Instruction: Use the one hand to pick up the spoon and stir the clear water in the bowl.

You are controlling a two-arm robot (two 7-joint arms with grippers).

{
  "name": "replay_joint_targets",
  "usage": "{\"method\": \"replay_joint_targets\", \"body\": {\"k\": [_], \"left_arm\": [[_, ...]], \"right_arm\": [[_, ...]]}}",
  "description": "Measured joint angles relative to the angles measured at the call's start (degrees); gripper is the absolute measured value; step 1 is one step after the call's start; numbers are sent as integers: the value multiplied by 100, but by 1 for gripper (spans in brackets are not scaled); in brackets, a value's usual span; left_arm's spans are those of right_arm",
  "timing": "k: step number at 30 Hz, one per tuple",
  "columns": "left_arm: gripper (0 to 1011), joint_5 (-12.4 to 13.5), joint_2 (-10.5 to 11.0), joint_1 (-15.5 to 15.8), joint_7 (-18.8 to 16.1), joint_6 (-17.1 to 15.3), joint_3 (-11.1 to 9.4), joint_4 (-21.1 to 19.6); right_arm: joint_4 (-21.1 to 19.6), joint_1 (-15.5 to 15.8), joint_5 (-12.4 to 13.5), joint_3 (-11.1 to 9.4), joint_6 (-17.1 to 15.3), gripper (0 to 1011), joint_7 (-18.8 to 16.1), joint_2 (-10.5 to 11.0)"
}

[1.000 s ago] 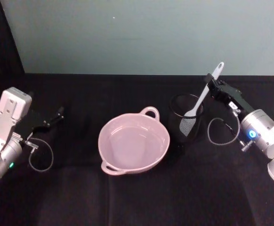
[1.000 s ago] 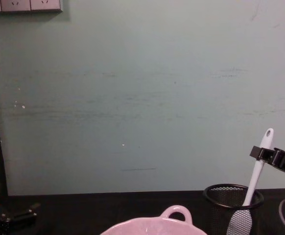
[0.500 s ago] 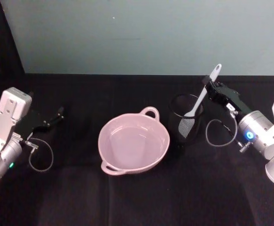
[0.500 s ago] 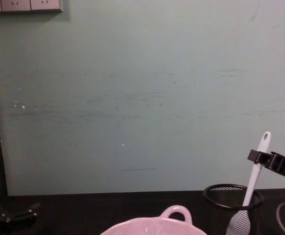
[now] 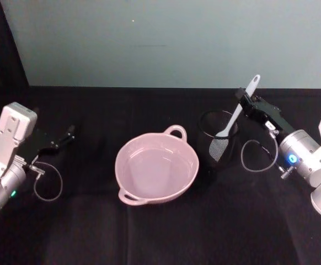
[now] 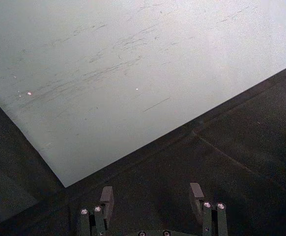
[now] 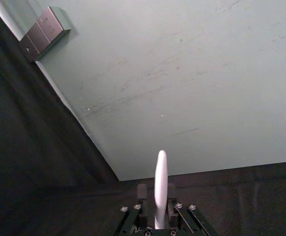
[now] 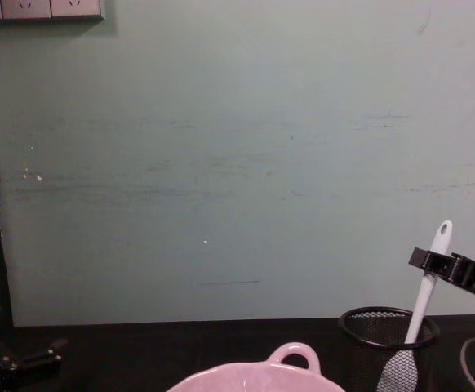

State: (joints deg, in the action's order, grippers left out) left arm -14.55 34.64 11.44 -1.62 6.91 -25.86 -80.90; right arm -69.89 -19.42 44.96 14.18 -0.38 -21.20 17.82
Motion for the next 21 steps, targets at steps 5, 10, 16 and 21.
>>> {"method": "replay_joint_targets", "body": {"k": [5,10,16,21], "left_arm": [[1011,0,0,0,0,0,0,0],[1011,0,0,0,0,0,0,0],[1011,0,0,0,0,0,0,0],[1011,0,0,0,0,0,0,0]], "right_arm": [[-3,0,0,0,-3,355,2,0],[-6,0,1,0,-6,509,2,0],[-8,0,1,0,-8,711,3,0],[-186,104,-86,-21,11,844,114,34]]}}
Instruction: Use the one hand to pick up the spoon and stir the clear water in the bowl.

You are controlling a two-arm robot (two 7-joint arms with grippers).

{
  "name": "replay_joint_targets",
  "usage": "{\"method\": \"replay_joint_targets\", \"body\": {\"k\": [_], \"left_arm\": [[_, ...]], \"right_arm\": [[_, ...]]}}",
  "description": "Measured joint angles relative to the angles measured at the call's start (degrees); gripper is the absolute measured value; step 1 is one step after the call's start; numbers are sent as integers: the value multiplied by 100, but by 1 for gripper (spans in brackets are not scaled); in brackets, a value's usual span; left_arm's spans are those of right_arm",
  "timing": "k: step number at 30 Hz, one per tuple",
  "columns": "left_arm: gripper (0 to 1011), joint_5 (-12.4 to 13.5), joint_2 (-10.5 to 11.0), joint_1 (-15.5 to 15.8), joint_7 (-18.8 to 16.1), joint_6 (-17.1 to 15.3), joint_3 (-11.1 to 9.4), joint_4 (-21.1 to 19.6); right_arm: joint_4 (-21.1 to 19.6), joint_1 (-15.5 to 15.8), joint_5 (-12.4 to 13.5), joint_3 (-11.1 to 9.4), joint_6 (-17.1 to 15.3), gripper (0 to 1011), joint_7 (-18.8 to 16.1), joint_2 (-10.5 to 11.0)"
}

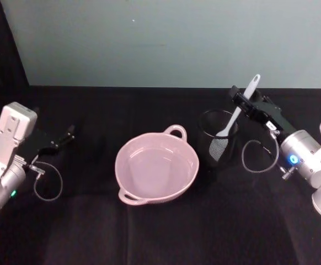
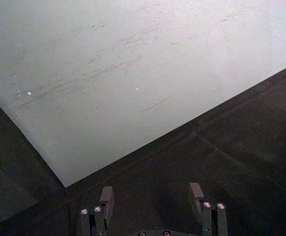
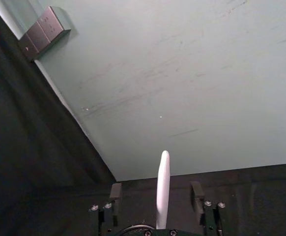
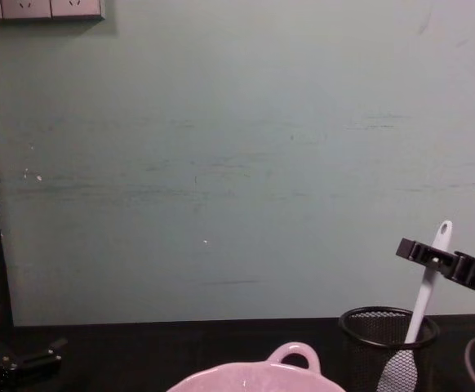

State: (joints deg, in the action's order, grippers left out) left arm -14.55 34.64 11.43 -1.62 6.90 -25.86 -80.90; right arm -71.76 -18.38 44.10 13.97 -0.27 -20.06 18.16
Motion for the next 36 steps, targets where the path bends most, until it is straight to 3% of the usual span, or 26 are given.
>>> {"method": "replay_joint_targets", "body": {"k": [6,12,18,19,20,25,32,36], "left_arm": [[1011,0,0,0,0,0,0,0],[1011,0,0,0,0,0,0,0],[1011,0,0,0,0,0,0,0],[1011,0,0,0,0,1,0,0],[1011,0,0,0,0,0,0,0],[1011,0,0,0,0,0,0,0],[1011,0,0,0,0,0,0,0],[1011,0,0,0,0,0,0,0]], "right_arm": [[-325,237,-115,-75,40,1000,71,133],[-678,543,-348,-151,236,1002,97,322],[-893,904,-970,-253,809,1002,294,481],[-872,947,-1187,-273,1006,1003,411,482],[-872,947,-1187,-273,1006,1002,411,482],[-456,880,-1862,-373,1564,1003,904,345],[273,511,-2303,-451,1856,1002,1276,126],[575,353,-2424,-485,1927,1002,1362,31]]}}
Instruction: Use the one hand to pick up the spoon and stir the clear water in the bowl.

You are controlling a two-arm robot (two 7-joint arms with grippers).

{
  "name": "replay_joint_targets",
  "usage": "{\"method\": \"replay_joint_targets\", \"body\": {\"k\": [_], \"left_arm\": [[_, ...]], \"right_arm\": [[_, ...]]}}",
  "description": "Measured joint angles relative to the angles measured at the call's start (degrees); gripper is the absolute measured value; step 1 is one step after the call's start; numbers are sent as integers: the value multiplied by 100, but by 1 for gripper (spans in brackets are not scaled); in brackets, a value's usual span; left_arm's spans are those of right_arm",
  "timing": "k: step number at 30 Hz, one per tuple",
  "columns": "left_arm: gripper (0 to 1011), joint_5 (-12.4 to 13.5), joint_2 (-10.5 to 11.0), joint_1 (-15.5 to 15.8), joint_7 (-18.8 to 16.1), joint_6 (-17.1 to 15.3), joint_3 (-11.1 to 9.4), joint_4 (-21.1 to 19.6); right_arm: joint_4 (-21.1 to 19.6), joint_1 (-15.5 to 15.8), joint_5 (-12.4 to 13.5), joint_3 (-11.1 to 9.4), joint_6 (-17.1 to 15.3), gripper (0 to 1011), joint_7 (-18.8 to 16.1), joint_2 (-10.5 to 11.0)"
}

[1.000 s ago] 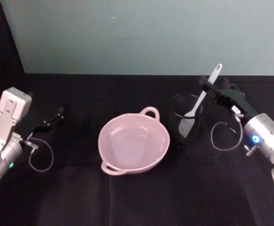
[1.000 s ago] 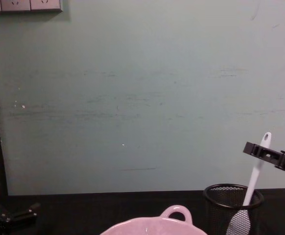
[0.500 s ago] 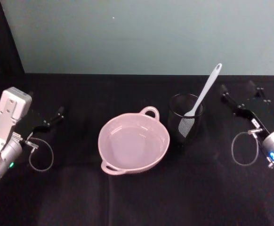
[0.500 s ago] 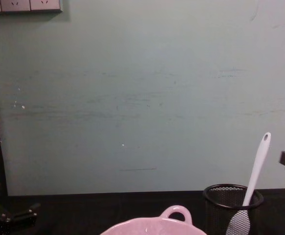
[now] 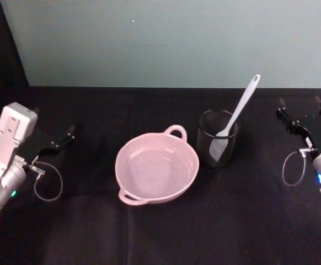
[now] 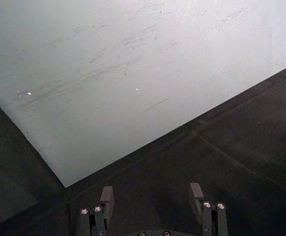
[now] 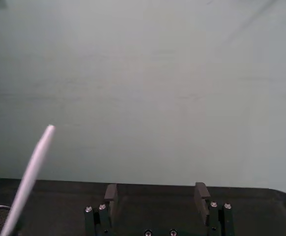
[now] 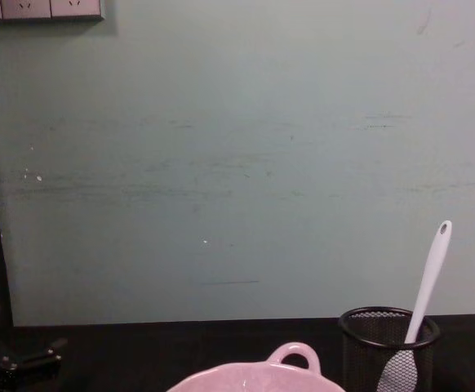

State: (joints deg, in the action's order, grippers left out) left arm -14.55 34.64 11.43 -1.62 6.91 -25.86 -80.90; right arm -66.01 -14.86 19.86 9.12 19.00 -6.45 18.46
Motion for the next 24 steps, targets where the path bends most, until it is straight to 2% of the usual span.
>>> {"method": "replay_joint_targets", "body": {"k": [3,24], "left_arm": [[1011,0,0,0,0,0,0,0],[1011,0,0,0,0,0,0,0]], "right_arm": [[220,-120,-45,-17,6,1002,6,-55],[90,-46,-24,-3,8,1002,2,-22]]}}
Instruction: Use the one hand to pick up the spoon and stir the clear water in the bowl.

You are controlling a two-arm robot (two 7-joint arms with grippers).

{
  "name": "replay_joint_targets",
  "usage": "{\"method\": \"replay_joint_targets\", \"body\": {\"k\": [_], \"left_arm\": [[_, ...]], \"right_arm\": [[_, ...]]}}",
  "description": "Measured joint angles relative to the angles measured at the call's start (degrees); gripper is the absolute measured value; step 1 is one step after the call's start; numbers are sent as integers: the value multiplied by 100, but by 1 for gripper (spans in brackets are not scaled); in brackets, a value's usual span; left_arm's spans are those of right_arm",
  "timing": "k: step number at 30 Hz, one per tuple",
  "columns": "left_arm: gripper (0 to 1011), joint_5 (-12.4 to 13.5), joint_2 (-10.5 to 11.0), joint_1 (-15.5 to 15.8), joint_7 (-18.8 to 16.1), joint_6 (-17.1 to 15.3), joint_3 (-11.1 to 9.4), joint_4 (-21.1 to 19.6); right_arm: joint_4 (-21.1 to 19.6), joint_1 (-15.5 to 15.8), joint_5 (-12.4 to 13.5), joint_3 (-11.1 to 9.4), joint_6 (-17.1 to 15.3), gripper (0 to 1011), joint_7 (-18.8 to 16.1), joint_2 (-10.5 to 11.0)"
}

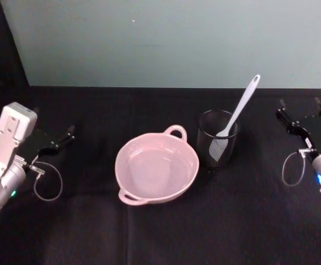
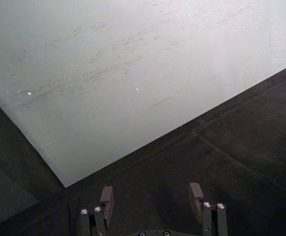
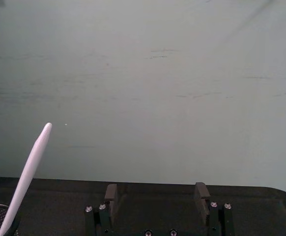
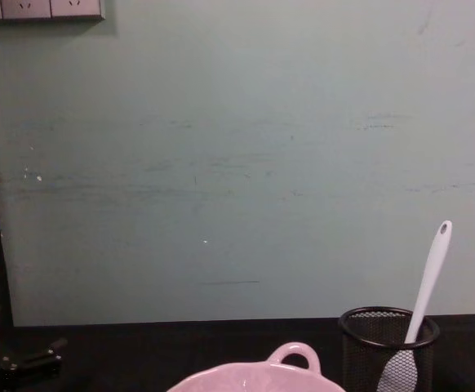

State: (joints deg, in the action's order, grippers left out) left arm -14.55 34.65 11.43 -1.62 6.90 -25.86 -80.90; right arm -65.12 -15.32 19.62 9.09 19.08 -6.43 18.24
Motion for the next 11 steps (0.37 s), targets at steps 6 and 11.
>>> {"method": "replay_joint_targets", "body": {"k": [6,11], "left_arm": [[1011,0,0,0,0,0,0,0],[1011,0,0,0,0,0,0,0]], "right_arm": [[-13,7,7,2,-1,1003,0,3],[-20,9,11,2,-3,1002,-1,5]]}}
